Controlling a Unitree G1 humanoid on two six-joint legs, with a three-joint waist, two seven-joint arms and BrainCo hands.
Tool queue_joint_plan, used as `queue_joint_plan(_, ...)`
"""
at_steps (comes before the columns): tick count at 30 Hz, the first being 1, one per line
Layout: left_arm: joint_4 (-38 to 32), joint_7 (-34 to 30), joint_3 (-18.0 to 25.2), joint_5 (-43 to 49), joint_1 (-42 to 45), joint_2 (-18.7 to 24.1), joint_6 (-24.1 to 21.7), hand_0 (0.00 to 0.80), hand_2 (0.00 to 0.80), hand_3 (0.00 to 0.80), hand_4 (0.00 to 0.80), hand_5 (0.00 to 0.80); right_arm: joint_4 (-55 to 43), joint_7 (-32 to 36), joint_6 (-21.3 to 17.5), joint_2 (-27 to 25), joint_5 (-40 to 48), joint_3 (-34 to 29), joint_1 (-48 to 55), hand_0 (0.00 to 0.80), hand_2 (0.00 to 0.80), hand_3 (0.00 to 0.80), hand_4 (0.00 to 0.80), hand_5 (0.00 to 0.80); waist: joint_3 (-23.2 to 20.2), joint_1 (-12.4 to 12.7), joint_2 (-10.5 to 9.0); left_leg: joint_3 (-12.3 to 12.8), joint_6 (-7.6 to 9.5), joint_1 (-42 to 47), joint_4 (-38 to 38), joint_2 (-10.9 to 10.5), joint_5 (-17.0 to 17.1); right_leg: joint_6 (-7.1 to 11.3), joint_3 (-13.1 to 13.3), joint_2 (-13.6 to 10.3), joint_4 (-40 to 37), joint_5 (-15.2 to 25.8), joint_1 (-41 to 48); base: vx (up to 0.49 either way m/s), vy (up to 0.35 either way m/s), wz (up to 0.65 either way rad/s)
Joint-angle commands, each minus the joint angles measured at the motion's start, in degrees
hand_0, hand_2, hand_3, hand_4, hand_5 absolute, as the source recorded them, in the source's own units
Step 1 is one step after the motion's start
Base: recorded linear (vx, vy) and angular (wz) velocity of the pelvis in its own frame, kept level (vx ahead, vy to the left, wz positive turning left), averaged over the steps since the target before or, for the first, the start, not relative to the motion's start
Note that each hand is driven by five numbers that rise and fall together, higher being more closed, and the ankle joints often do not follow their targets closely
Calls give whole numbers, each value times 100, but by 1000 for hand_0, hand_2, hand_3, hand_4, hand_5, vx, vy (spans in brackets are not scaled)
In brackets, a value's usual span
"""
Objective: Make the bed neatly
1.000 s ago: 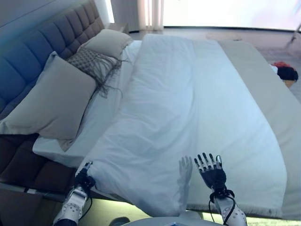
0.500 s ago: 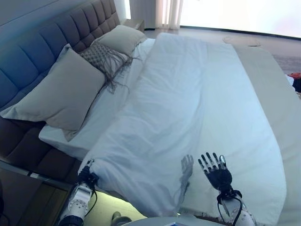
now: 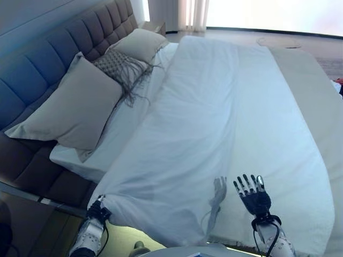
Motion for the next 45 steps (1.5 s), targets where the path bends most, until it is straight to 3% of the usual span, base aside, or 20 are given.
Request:
queue_joint_plan(1,197,186,1035,54,370,897,-596,800,800,800,800,800,-470,439,45,101,-157,-279,-31,0,0,0,0,0,158,157,-263,-106,301,-446,1019,-175,-451,336,294,-535,117,413,-387,-134,134,-35)
queue_joint_plan(3,262,298,1028,114,240,966,-606,800,800,800,800,800,-427,551,26,128,-238,-350,-34,0,0,0,0,0,223,105,-287,-241,330,-582,1039,-252,-474,451,574,-696,170,474,-543,-91,125,-20)
queue_joint_plan(5,311,474,1049,221,193,1032,-585,800,800,800,800,800,-377,608,114,53,-263,-366,-60,0,0,0,0,0,246,122,-314,-250,298,-641,1092,-196,-483,484,500,-812,205,490,-571,-36,74,6)
queue_joint_plan(8,694,690,933,462,62,1227,-688,800,800,800,800,800,-289,567,183,-52,-224,-189,-236,0,0,0,0,0,316,170,-416,-299,167,-806,1216,62,-486,478,443,-733,229,509,-747,-90,-71,9)
queue_joint_plan(9,899,905,783,751,-173,1454,-716,800,800,800,800,800,-274,626,60,-86,-100,5,-423,0,0,0,0,0,445,179,-527,-321,91,-1021,1275,260,-416,440,435,-630,392,488,-989,-247,-194,5)
queue_joint_plan(11,1147,1149,513,968,-528,1701,-670,800,800,800,800,800,-342,637,-221,-150,86,157,-533,0,0,0,0,0,568,196,-608,-375,15,-1316,1250,398,-246,377,333,-523,486,469,-1189,-273,-182,9)
queue_joint_plan(15,1639,1280,197,867,-1122,1946,-711,800,800,800,800,800,-463,599,-698,-258,344,251,-716,0,0,0,0,0,813,196,-637,-467,-21,-1863,1239,412,-33,314,92,-499,603,502,-1600,-194,-48,37)
queue_joint_plan(19,1880,1582,-177,995,-1354,1782,-819,800,800,800,800,800,-451,682,-990,-205,567,419,-923,0,0,0,0,0,1008,208,-719,-461,-41,-2308,1384,403,71,266,-59,-487,703,609,-1988,-122,-46,15)
queue_joint_plan(25,1781,2225,-487,1262,-1070,1271,-781,800,800,800,800,800,-581,658,-965,-298,640,428,-979,0,0,0,0,0,1046,240,-778,-487,27,-2578,1352,275,184,261,46,-482,671,806,-2359,-30,23,7)
queue_joint_plan(28,1930,2247,-496,1383,-1064,1223,-447,800,800,800,800,800,-478,766,-956,-290,662,365,-1011,0,0,0,0,0,1033,263,-818,-493,22,-2647,1343,274,189,280,27,-476,645,873,-2449,-6,-1,3)
queue_joint_plan(29,2057,2146,-533,1444,-1090,1237,-375,439,439,439,439,439,-477,770,-945,-288,664,360,-1030,0,0,0,0,0,1020,255,-831,-495,22,-2671,1345,280,198,286,31,-472,638,894,-2475,0,0,0)
queue_joint_plan(30,2146,2094,-570,1536,-1109,1247,-292,0,0,0,0,0,-473,785,-947,-285,667,360,-1038,0,0,0,0,0,1007,251,-837,-493,23,-2678,1340,283,205,291,25,-472,627,911,-2484,0,0,0)
queue_joint_plan(33,2408,2192,-725,1764,-1036,1230,-178,0,0,0,0,0,-558,760,-947,-221,626,360,-1006,0,0,0,0,0,953,253,-857,-481,26,-2629,1331,296,201,306,21,-470,578,951,-2444,10,-6,1)
queue_joint_plan(40,2367,2021,-528,2175,-502,1225,5,0,0,0,0,0,-631,743,-921,-99,633,238,-794,0,0,0,0,0,775,383,-830,-530,38,-2349,1266,315,135,366,-51,-511,484,955,-2183,50,-25,3)
queue_joint_plan(45,2343,1823,-264,2532,-5,1076,-320,0,0,0,0,0,-743,556,-891,0,517,165,-693,0,0,0,0,0,585,493,-792,-503,62,-1822,1010,315,104,393,-56,-543,316,927,-1760,109,-16,11)
